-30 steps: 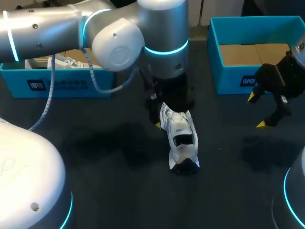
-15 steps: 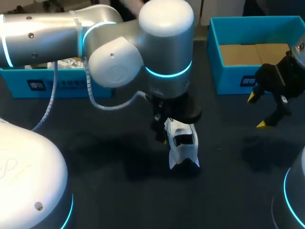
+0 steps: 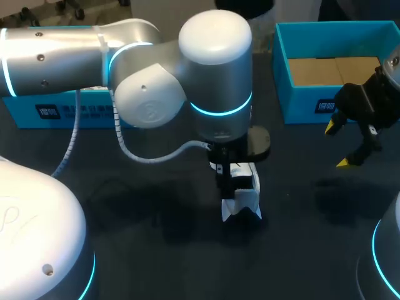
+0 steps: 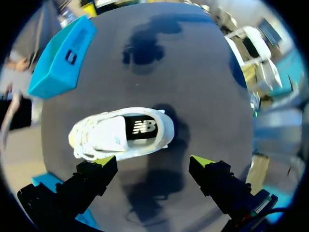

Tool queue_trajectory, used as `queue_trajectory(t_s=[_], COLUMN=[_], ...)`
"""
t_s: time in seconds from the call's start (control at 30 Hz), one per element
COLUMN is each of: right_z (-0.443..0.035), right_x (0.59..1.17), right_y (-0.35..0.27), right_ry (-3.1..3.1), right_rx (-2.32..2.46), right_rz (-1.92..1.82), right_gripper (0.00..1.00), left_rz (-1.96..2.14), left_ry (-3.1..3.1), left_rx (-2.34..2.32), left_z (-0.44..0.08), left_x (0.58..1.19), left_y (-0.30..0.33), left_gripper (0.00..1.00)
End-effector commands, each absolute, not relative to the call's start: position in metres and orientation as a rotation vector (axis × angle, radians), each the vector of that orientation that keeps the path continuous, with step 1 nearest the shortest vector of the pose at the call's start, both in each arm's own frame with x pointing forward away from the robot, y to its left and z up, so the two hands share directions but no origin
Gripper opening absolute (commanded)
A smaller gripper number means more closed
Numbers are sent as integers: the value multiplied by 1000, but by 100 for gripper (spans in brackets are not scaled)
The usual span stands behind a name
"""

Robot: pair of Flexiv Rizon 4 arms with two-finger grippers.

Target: Take the shoe out of the shoebox, open the shoe tongue, remove and reinsert the insole, then place the shoe into the shoebox

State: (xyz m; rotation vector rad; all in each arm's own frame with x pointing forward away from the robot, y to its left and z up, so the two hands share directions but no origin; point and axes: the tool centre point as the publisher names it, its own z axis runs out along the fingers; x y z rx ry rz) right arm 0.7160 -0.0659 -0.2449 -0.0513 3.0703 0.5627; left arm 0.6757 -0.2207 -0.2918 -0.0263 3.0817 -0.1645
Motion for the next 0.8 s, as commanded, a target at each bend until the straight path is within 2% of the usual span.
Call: queue_trajectory(t_s=[0.03, 0.8], right_z=[-246, -246], right_x=[716, 716], right_y=[-65, -65], right_ry=[3070, 3070], right_rx=[-50, -50], right_rz=[559, 559], right_gripper=[100, 100], left_rz=[-193, -272], left_ry=[3071, 3079], left_rx=[-256, -317], left_z=[-293, -323], left_x=[674, 656], left_y=[-217, -235], left_gripper=[100, 100])
